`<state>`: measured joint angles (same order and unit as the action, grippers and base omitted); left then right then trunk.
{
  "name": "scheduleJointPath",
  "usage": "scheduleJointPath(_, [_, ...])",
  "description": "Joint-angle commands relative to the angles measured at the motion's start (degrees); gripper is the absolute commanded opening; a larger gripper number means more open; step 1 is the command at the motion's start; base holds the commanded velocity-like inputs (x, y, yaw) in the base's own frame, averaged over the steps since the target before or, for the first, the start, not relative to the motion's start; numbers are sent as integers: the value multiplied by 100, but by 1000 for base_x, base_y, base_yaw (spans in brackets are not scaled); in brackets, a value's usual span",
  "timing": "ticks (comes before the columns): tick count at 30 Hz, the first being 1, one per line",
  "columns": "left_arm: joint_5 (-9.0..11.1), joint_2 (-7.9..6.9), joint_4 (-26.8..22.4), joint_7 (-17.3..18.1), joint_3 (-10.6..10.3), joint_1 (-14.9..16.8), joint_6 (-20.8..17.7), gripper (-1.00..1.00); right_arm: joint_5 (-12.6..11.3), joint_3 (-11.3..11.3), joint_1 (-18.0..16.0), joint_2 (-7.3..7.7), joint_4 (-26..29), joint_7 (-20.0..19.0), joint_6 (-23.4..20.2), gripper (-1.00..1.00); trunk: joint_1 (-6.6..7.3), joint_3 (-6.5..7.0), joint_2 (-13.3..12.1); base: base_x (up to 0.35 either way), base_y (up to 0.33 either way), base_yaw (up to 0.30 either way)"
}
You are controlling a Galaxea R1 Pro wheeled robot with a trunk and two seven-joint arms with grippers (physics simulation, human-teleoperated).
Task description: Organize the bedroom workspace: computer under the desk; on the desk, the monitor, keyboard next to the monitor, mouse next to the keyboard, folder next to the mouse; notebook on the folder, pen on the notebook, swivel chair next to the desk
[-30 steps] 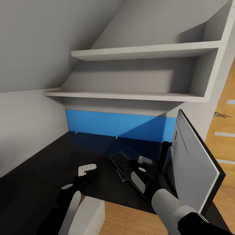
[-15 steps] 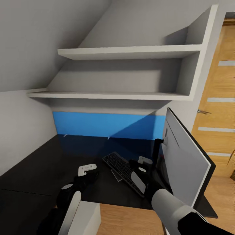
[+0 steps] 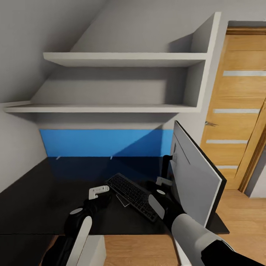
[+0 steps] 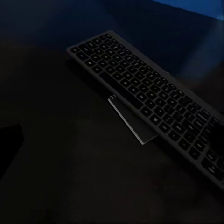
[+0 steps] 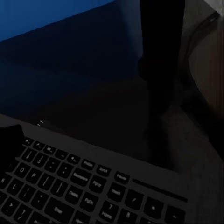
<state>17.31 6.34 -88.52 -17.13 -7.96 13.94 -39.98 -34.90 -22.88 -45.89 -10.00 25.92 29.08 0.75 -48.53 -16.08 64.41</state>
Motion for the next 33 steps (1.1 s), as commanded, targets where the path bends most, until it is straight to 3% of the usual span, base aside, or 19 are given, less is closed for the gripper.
scheduleJointPath(1, [62, -1, -8, -53, -4, 4, -16, 100, -34, -31, -7, 0, -2, 37, 7, 100, 0, -8, 5, 0, 7, -178])
scheduleJointPath(17, [62, -1, -8, -53, -12, 4, -10, 100, -17, -66, 0, 0, -5, -4, 19, 100, 0, -8, 5, 0, 88, -31])
scheduleJointPath(21, [196, 73, -104, -42, -33, 4, -13, 100, -148, -196, -4, 12, 21, -133, -111, 100, 0, -8, 5, 0, 0, 0])
scheduleJointPath(33, [83, 121, -78, -39, -22, 4, -10, 100, 42, -93, -7, 6, 23, 55, 35, 100, 0, -8, 5, 0, 0, 0])
